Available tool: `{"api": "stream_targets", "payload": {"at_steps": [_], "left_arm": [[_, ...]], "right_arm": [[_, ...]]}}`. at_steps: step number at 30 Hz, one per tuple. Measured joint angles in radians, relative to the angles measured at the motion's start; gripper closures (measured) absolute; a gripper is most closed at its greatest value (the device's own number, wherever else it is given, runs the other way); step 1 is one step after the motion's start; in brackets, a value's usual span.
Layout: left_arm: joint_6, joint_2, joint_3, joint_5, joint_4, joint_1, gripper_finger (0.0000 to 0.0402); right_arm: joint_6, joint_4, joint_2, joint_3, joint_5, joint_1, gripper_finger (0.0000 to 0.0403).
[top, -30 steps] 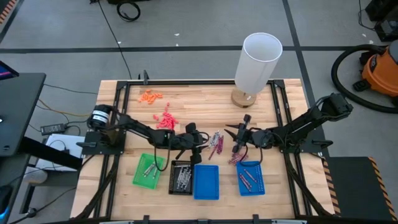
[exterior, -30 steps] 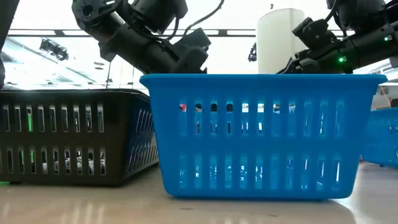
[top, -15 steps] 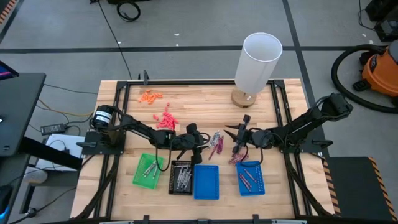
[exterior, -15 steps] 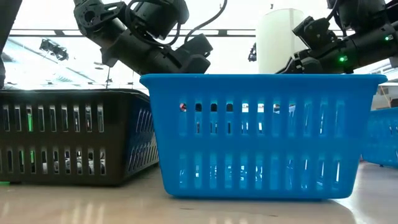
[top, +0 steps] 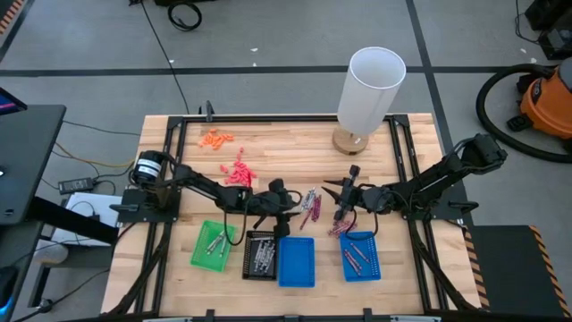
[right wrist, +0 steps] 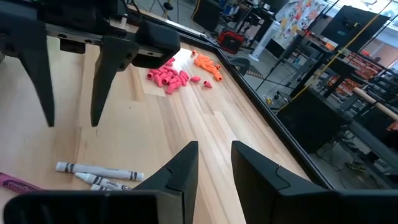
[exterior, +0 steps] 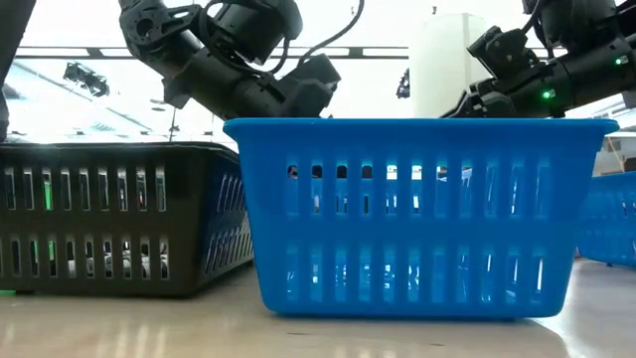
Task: Sort crayons
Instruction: Put the white crayon into the green bin
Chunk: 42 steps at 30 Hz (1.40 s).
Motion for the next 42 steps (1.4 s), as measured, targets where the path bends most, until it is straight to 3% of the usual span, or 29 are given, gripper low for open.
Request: {"api": "stream_targets", "payload": {"at_steps": [12, 21, 25, 30, 33, 38, 42], "left_arm": [[0.021, 0.0, 0.047, 0.008, -0.063, 0.05, 0.0251], [0.023, 0.0, 0.056, 0.007, -0.08, 0.08, 0.0251], [0.042, 0.0, 0.057, 0.001, -0.104, 0.079, 0.0251], [0.089, 0.0, 0.057, -0.075, -0.177, 0.069, 0.0251], [0.114, 0.0, 0.057, -0.101, -0.221, 0.061, 0.0251], [0.166, 0.0, 0.057, -0.108, -0.223, 0.056, 0.0251], [0.184, 0.0, 0.057, -0.11, -0.217, 0.057, 0.0251]], "right_arm": [[-0.068, 0.007, 0.0, 0.0, 0.208, 0.035, 0.0298], [-0.071, -0.007, 0.0, 0.0, 0.257, 0.037, 0.0298], [0.046, -0.08, 0.0, 0.019, 0.121, -0.012, 0.0298], [0.304, -0.565, 0.0, 0.193, -0.073, -0.096, 0.0298], [0.423, -0.746, 0.0, 0.281, -0.143, -0.129, 0.0298], [0.513, -0.941, 0.0, 0.377, -0.348, -0.161, 0.0298], [0.55, -1.08, 0.0, 0.433, -0.449, -0.161, 0.0298]]}}
